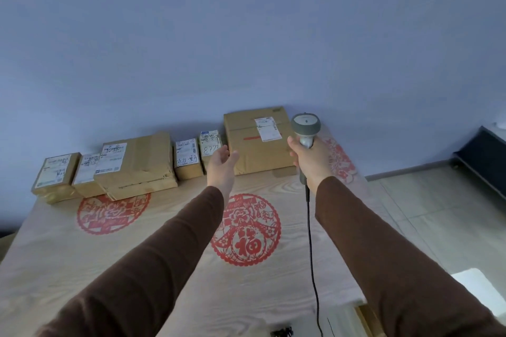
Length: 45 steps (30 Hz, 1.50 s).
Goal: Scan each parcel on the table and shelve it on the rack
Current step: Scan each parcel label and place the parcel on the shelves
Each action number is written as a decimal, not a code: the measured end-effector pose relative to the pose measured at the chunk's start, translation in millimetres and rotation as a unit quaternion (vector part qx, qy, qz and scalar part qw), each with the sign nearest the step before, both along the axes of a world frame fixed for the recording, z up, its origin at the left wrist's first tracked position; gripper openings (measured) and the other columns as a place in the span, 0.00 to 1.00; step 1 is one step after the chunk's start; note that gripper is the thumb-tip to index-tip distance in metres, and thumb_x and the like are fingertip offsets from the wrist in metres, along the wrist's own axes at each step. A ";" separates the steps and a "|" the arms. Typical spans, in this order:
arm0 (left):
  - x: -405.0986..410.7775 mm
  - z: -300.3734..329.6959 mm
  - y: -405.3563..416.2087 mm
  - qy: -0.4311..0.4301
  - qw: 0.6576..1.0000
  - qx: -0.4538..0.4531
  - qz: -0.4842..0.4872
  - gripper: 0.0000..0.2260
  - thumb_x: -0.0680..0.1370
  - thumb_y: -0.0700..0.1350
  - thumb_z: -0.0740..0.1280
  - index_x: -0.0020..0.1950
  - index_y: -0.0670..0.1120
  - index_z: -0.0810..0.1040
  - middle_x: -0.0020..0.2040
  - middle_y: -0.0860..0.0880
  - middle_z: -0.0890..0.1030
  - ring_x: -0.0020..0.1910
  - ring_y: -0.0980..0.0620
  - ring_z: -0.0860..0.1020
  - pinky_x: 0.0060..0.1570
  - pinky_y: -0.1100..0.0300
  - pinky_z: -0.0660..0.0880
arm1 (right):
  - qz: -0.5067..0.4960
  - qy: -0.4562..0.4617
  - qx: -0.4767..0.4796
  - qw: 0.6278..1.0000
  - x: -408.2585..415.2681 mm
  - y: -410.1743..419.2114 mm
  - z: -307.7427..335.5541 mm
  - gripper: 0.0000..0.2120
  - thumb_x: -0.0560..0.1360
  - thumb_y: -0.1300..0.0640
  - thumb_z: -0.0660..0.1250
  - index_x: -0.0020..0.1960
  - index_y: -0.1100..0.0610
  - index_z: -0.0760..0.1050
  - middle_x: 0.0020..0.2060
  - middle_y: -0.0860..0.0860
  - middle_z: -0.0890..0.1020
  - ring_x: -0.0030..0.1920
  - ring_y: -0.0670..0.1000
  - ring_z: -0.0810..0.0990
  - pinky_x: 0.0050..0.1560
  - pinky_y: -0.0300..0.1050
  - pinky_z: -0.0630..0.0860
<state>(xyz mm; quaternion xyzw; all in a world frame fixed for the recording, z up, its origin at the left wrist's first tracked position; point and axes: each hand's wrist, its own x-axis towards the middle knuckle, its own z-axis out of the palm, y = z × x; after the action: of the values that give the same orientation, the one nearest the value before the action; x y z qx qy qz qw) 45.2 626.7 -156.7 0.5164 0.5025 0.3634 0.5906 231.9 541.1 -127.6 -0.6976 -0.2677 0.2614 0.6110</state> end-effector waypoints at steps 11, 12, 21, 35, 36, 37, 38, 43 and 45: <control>101.4 -53.9 100.7 0.081 0.991 -0.080 0.066 0.32 0.84 0.54 0.65 0.85 0.52 0.55 0.83 0.49 0.62 0.79 0.44 0.64 0.74 0.49 0.64 | 0.008 0.004 -0.098 0.995 135.8 114.9 -81.9 0.09 0.77 0.51 0.73 0.50 0.56 0.78 0.41 0.50 0.82 0.43 0.52 0.80 0.45 0.47 0.75; 105.3 -58.5 107.6 0.090 0.990 -0.087 0.070 0.33 0.84 0.55 0.65 0.85 0.53 0.55 0.83 0.48 0.62 0.79 0.43 0.64 0.75 0.47 0.64 | 0.009 0.009 -0.107 0.994 142.1 120.2 -88.4 0.09 0.77 0.51 0.73 0.50 0.54 0.77 0.41 0.49 0.82 0.43 0.52 0.80 0.44 0.46 0.74; 113.0 -102.6 135.5 0.109 0.978 -0.150 0.100 0.29 0.86 0.54 0.60 0.85 0.46 0.56 0.81 0.45 0.65 0.77 0.43 0.67 0.75 0.48 0.64 | 0.008 0.124 -0.136 0.983 159.6 137.4 -132.1 0.08 0.76 0.57 0.75 0.53 0.55 0.78 0.44 0.52 0.81 0.42 0.51 0.78 0.47 0.46 0.74; 89.1 -73.9 92.8 0.005 0.987 -0.125 0.097 0.12 0.86 0.53 0.56 0.68 0.54 0.72 0.55 0.52 0.74 0.56 0.49 0.71 0.64 0.47 0.72 | 0.003 0.120 -0.078 0.990 142.9 90.2 -94.1 0.14 0.76 0.62 0.74 0.60 0.59 0.77 0.55 0.58 0.83 0.57 0.58 0.82 0.65 0.62 0.77; 85.3 -65.6 87.9 -0.003 0.988 -0.113 0.102 0.10 0.86 0.54 0.55 0.61 0.55 0.73 0.52 0.52 0.73 0.55 0.48 0.70 0.61 0.47 0.71 | 0.004 0.123 -0.062 0.990 138.6 81.2 -86.3 0.13 0.76 0.62 0.74 0.59 0.58 0.77 0.56 0.59 0.83 0.57 0.58 0.82 0.65 0.61 0.78; 80.8 -56.2 81.2 -0.012 0.989 -0.101 0.109 0.10 0.86 0.54 0.54 0.56 0.56 0.74 0.50 0.52 0.72 0.55 0.48 0.70 0.58 0.48 0.70 | 0.004 0.126 -0.047 0.991 133.1 71.0 -78.3 0.11 0.76 0.62 0.74 0.57 0.55 0.77 0.57 0.61 0.83 0.56 0.57 0.82 0.65 0.61 0.78; 75.3 -45.8 72.4 -0.018 0.989 -0.090 0.116 0.11 0.86 0.55 0.53 0.54 0.57 0.74 0.51 0.52 0.72 0.55 0.48 0.70 0.59 0.49 0.70 | 0.003 0.126 -0.033 0.991 126.5 59.0 -70.0 0.09 0.76 0.62 0.74 0.54 0.53 0.77 0.58 0.62 0.82 0.55 0.56 0.82 0.65 0.60 0.78; 34.7 1.3 12.1 -0.039 0.991 -0.049 0.118 0.26 0.85 0.61 0.51 0.77 0.50 0.70 0.73 0.48 0.74 0.72 0.47 0.71 0.77 0.45 0.65 | 0.008 0.131 0.038 0.991 83.9 -12.0 -31.6 0.11 0.77 0.61 0.73 0.52 0.47 0.76 0.59 0.58 0.82 0.61 0.58 0.82 0.58 0.49 0.80; 12.2 19.8 -18.9 -0.044 0.993 -0.032 0.105 0.28 0.83 0.64 0.52 0.74 0.48 0.72 0.71 0.46 0.76 0.69 0.47 0.74 0.75 0.47 0.67 | 0.011 0.141 0.064 0.988 65.8 -42.9 -17.0 0.13 0.77 0.61 0.74 0.57 0.49 0.77 0.58 0.56 0.83 0.61 0.56 0.82 0.60 0.47 0.80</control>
<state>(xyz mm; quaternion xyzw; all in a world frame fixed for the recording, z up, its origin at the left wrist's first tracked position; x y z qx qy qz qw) 57.4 607.8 -136.8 0.4256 0.5385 0.4296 0.5868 297.7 498.2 -144.6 -0.6103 -0.2031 0.3464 0.6828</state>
